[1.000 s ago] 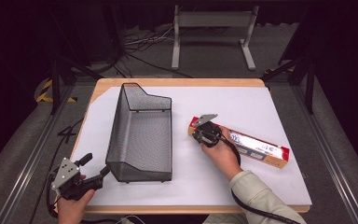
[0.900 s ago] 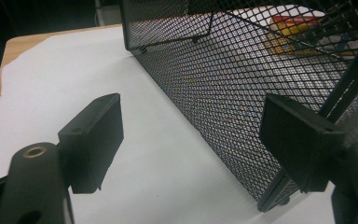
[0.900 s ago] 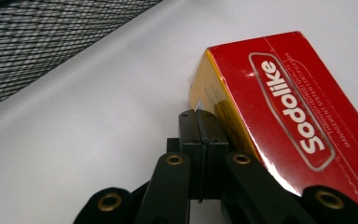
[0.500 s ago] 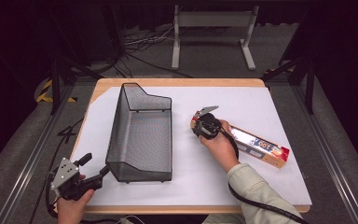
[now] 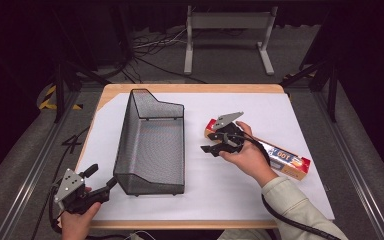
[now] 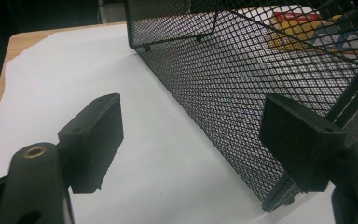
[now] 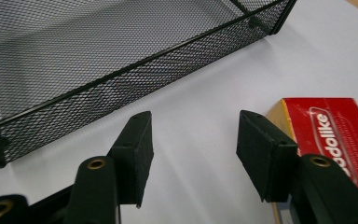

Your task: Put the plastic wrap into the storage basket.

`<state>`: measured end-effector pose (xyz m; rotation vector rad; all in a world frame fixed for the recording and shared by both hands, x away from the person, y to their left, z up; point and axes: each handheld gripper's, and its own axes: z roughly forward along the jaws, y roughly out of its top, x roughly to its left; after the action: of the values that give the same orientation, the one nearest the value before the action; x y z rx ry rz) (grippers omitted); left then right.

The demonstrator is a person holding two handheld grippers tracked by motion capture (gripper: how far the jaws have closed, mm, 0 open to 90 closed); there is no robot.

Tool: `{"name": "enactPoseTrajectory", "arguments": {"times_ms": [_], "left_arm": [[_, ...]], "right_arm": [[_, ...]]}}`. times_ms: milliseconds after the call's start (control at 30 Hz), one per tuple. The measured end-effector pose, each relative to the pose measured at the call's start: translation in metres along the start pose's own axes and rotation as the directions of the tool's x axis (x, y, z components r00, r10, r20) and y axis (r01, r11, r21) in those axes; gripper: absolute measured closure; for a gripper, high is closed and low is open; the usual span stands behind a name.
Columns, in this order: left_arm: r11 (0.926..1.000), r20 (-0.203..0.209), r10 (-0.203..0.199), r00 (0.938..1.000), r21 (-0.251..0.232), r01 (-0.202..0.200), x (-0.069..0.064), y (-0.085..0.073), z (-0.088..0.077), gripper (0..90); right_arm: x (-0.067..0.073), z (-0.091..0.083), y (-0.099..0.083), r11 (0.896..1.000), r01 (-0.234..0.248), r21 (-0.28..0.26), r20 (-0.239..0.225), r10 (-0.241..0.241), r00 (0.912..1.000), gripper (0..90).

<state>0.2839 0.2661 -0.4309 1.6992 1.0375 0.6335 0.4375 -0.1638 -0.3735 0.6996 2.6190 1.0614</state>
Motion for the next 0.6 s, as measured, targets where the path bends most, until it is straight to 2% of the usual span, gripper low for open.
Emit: {"name": "enactPoseTrajectory", "arguments": {"times_ms": [133,200,333,600], "left_arm": [[1.0000,-0.001,-0.006,1.0000,0.003,0.006,0.000,0.000,0.000,22.4],[1.0000,-0.001,-0.006,1.0000,0.002,0.006,0.000,0.000,0.001,22.4],[1.0000,-0.002,-0.007,1.0000,0.003,0.007,0.000,0.000,0.001,22.4],[0.9999,0.001,-0.009,1.0000,0.006,0.009,0.000,-0.001,0.002,22.4]], "right_arm": [[-0.003,-0.013,0.000,1.000,-0.004,-0.012,-0.025,0.004,0.9997,46.4],[-0.006,-0.023,-0.002,1.000,-0.001,-0.029,-0.012,0.001,0.9999,42.7],[-0.010,-0.036,-0.005,0.998,-0.024,-0.059,-0.001,0.024,0.9997,39.2],[-0.022,-0.059,-0.012,0.996,-0.046,-0.072,0.038,0.049,0.9981,31.2]]}}
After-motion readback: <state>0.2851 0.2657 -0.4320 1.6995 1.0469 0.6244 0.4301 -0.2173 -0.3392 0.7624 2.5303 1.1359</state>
